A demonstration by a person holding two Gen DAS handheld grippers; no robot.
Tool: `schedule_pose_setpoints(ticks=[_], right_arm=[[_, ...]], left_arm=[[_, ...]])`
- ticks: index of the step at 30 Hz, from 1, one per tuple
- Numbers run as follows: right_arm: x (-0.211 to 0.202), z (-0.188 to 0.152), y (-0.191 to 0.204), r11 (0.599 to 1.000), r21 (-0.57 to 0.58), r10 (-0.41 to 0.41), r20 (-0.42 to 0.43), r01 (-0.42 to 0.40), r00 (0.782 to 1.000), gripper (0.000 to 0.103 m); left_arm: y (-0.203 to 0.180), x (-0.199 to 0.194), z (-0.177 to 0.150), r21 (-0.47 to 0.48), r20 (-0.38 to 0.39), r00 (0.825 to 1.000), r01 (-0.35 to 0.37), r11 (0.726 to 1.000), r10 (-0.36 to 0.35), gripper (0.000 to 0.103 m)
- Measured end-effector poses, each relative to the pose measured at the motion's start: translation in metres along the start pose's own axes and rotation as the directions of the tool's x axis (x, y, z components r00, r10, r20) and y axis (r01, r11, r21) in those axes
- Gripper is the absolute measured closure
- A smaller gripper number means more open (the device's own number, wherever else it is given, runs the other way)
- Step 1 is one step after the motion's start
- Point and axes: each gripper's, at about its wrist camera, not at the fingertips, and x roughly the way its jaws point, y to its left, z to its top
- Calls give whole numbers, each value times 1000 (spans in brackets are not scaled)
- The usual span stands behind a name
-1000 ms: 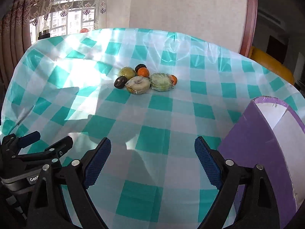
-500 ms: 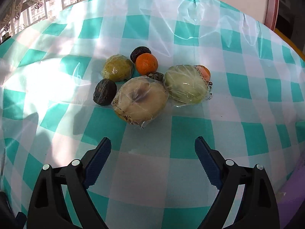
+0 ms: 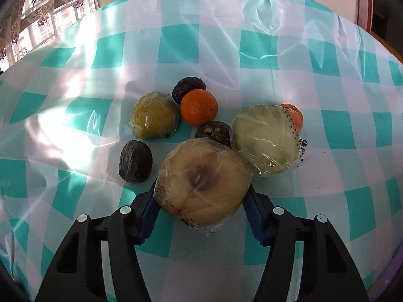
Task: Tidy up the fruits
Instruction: 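Grasp the dark round fruit with the left tool while the right tool grasps the wrapped pale fruit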
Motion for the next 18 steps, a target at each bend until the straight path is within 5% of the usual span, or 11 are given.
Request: schedule_pose_setpoints(ticks=[6,13,18], right_arm=[[-33,-23,-33,983,179,20,84,-34,996,44],[-38,-26,-71,928,361,44,140,-92,989,44],[-47,-28,-65,938,335,24,190,-88,982,43]], left_arm=[[-40,46,56,80,-29,1000,-4,997,6,2],[-96,80,112,206,58,998,21,978,-33,4],[-110,104,135,208,14,996,80,975,-85,30]])
